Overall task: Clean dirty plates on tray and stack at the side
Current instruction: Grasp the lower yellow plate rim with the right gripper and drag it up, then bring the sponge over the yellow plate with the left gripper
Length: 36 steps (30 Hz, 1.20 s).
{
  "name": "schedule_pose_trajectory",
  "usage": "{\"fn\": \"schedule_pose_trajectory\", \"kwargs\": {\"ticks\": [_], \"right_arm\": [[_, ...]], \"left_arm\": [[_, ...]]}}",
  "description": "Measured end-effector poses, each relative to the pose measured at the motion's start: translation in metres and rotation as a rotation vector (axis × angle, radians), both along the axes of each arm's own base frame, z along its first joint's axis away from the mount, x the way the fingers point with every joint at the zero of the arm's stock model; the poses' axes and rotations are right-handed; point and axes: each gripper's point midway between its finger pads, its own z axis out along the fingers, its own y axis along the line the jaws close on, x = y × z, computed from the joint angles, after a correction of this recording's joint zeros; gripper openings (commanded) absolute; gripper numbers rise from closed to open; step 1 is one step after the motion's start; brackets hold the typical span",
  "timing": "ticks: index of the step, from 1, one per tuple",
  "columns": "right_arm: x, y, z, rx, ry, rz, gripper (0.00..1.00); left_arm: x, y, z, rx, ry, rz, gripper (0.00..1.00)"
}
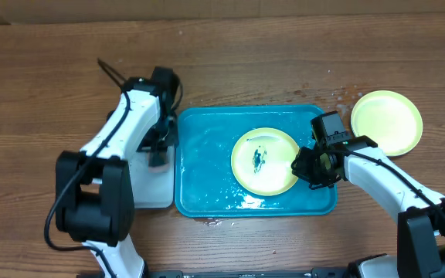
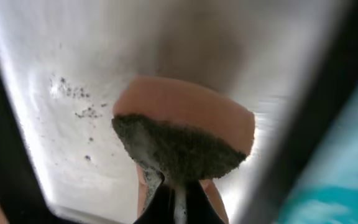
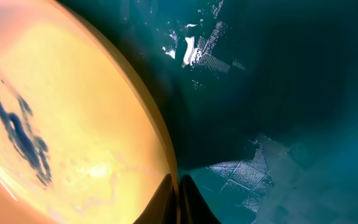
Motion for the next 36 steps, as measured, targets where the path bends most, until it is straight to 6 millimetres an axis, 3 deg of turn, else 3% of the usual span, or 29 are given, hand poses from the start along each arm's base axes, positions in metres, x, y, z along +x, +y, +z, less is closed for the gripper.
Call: {"fn": "schedule_pose_trajectory", "kwargs": {"ticks": [5, 8, 13, 26, 32, 36], "right_arm": [[0.000, 0.000, 0.000, -0.001, -0.004, 0.010, 0.04], [0.000, 0.000, 0.000, -0.002, -0.005, 0.013, 0.04], [0.000, 0.000, 0.000, -0.003, -0.005, 0.017, 0.04], [-0.006, -0.002, -0.001, -0.009, 0.023, 0.017, 0.04], [-0.009, -0.003, -0.002, -0.012, 0.033, 0.017, 0.04], [-0.010, -0.003, -0.002, -0.013, 0.037, 0.017, 0.04]], "left_arm": [[-0.007, 0.031, -0.019, -0.040, 0.011, 0.110, 0.04], [-0.010, 0.041, -0.030, -0.073, 0.008, 0.147, 0.04], [-0.011, 0.040, -0.040, -0.086, -0.023, 0.141, 0.04], [-0.011, 0.038, -0.040, -0.095, -0.047, 0.141, 0.04], [-0.011, 0.036, -0.034, -0.112, -0.061, 0.142, 0.04], [-0.010, 0.030, -0.019, -0.150, -0.096, 0.142, 0.04]]}}
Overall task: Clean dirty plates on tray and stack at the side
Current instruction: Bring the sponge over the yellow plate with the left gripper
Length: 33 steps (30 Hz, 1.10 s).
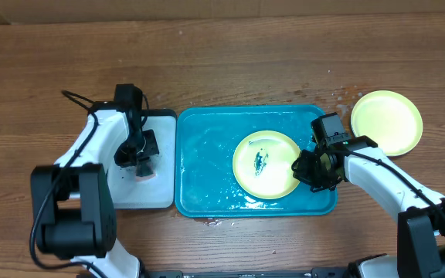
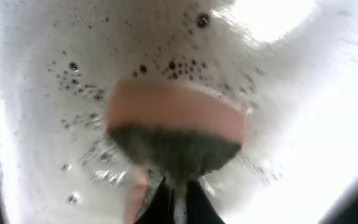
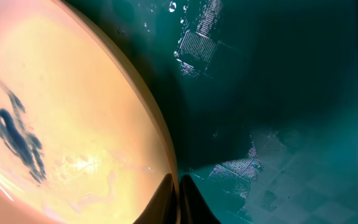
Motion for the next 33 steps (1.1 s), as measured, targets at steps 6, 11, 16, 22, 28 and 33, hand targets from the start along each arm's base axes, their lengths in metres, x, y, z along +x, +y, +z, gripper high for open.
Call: {"fn": "schedule_pose_trajectory", "kwargs": {"ticks": [6, 11, 16, 22, 28, 33], "right_arm": [[0.006, 0.002, 0.001, 0.006, -0.037, 0.039, 0.04], [0.008, 0.003, 0.001, 0.008, -0.051, 0.065, 0.04], [0.010, 0.006, 0.003, 0.021, -0.066, 0.083, 0.04], [0.018, 0.014, 0.006, 0.064, -0.106, 0.109, 0.04], [0.020, 0.018, 0.008, 0.085, -0.115, 0.119, 0.04], [0.018, 0.020, 0.008, 0.093, -0.110, 0.124, 0.04]], "left_arm": [[0.003, -0.013, 0.036, -0.074, -0.098, -0.013, 0.04], [0.006, -0.031, 0.056, -0.178, -0.165, -0.047, 0.04], [0.013, -0.063, 0.067, -0.306, -0.215, -0.118, 0.04], [0.019, -0.130, 0.078, -0.425, -0.283, -0.294, 0.04], [0.011, -0.193, 0.085, -0.471, -0.324, -0.424, 0.04], [0.002, -0.227, 0.067, -0.485, -0.281, -0.476, 0.04]]}}
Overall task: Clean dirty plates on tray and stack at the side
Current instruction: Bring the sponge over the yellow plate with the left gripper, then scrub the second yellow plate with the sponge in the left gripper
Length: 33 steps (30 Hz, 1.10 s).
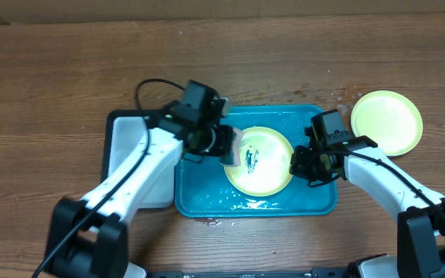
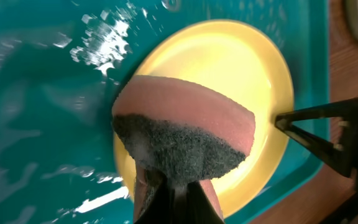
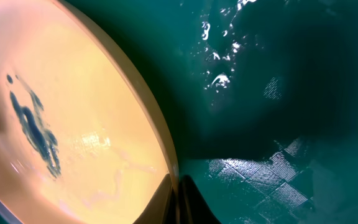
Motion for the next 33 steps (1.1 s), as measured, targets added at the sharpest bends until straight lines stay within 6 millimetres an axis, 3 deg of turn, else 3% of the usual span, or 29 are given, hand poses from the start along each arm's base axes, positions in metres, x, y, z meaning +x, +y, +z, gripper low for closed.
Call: {"fn": "schedule_pose_trajectory", "kwargs": {"ticks": [4, 7, 10, 19, 28, 33], "right_arm": [[-0.003, 0.005, 0.000, 0.000, 0.002, 0.020, 0.04], [-0.007, 0.011, 0.000, 0.000, 0.004, 0.044, 0.04], [-0.010, 0.018, 0.000, 0.000, 0.004, 0.068, 0.04], [-0.012, 0.023, -0.001, -0.011, 0.002, 0.067, 0.04], [-0.012, 0.021, -0.002, -0.020, 0.001, 0.064, 0.04], [-0.014, 0.022, -0.002, -0.016, 0.013, 0.066, 0.04]], "left_arm": [[-0.010, -0.010, -0.035, 0.049, 0.084, -0.021, 0.04], [-0.013, -0.004, -0.058, 0.129, 0.125, 0.006, 0.04], [-0.008, 0.002, -0.068, 0.177, 0.132, 0.041, 0.04], [-0.008, -0.007, -0.079, 0.171, 0.186, 0.047, 0.04], [-0.039, -0.070, -0.069, 0.063, 0.230, -0.113, 0.04], [-0.048, -0.083, -0.068, 0.050, 0.251, -0.098, 0.04]]}}
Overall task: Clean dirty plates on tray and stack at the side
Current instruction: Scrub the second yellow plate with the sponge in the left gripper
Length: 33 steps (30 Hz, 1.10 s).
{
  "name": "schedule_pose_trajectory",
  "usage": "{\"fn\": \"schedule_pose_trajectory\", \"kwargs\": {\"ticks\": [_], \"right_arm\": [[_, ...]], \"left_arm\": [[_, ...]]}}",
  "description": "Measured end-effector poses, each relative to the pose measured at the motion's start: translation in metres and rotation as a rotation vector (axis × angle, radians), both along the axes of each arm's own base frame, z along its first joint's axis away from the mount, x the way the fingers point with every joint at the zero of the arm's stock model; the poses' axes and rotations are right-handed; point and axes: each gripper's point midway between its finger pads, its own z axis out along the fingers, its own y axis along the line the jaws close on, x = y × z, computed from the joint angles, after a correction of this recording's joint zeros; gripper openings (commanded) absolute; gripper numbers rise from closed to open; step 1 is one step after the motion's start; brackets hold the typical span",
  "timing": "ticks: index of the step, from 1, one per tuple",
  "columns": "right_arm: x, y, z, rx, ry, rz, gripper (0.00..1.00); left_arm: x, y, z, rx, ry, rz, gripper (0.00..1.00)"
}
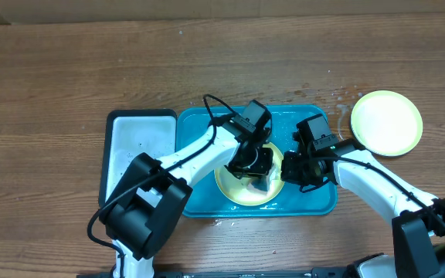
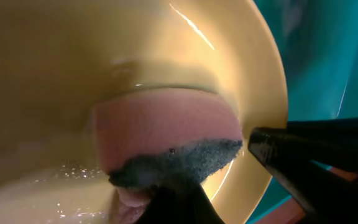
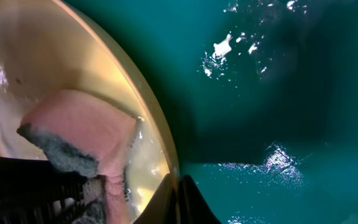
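A yellow plate (image 1: 234, 191) lies in the wet teal tray (image 1: 199, 135). My left gripper (image 1: 255, 166) is shut on a pink sponge with a dark scouring side (image 2: 160, 134) and presses it onto the plate's face (image 2: 55, 68). The stain is hidden under the sponge. My right gripper (image 1: 293, 171) is shut on the plate's right rim (image 3: 166, 155); the sponge (image 3: 79, 124) shows inside the plate in the right wrist view too. A second yellow plate (image 1: 386, 122) lies on the table to the right of the tray.
A white basin (image 1: 137, 147) stands against the tray's left side, holding soapy water. Water drops spot the wooden table (image 1: 52, 77) near the tray's top right corner. My left arm's cable loops over the tray's upper edge.
My left gripper has moved right and down from the plate's left edge onto its middle, pressing the sponge on the blue stain. The plate has shifted slightly left. My right gripper keeps its grip.
My left gripper held the sponge at the white basin's right edge, then dipped it in the foamy basin. It then hovered over the plate's left edge in the tray, and now scrubs the plate's middle. My right gripper has pinched the plate's rim throughout.
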Motion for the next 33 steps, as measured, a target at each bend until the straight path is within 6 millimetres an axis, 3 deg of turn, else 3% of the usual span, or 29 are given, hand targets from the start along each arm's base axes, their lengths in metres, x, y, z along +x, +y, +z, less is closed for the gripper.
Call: {"fn": "schedule_pose_trajectory", "kwargs": {"ticks": [3, 7, 11, 14, 20, 25, 29, 33], "right_arm": [[0.000, 0.000, 0.000, 0.001, -0.002, 0.000, 0.04], [-0.001, 0.000, 0.000, 0.002, 0.007, 0.000, 0.04], [-0.004, 0.000, 0.000, 0.002, 0.018, -0.001, 0.04], [-0.006, 0.000, -0.001, 0.001, 0.030, -0.004, 0.04], [-0.009, 0.002, 0.000, 0.016, 0.040, 0.001, 0.04], [-0.010, 0.008, 0.001, 0.032, 0.038, 0.016, 0.04], [-0.010, 0.008, 0.001, 0.033, 0.039, 0.016, 0.04], [-0.011, 0.006, 0.000, 0.022, 0.043, 0.013, 0.04]], "left_arm": [[0.009, -0.001, 0.001, -0.009, -0.009, 0.047, 0.04], [0.040, 0.001, 0.003, -0.037, -0.074, 0.149, 0.04], [0.068, 0.018, 0.002, -0.030, -0.104, 0.252, 0.04], [0.076, 0.038, -0.002, 0.005, -0.088, 0.314, 0.04], [0.065, 0.080, -0.008, 0.149, 0.002, 0.376, 0.04], [0.045, 0.101, -0.010, 0.245, 0.057, 0.323, 0.04], [0.040, 0.100, -0.009, 0.231, 0.050, 0.220, 0.04], [0.030, 0.082, -0.005, 0.120, 0.053, 0.063, 0.04]]}}
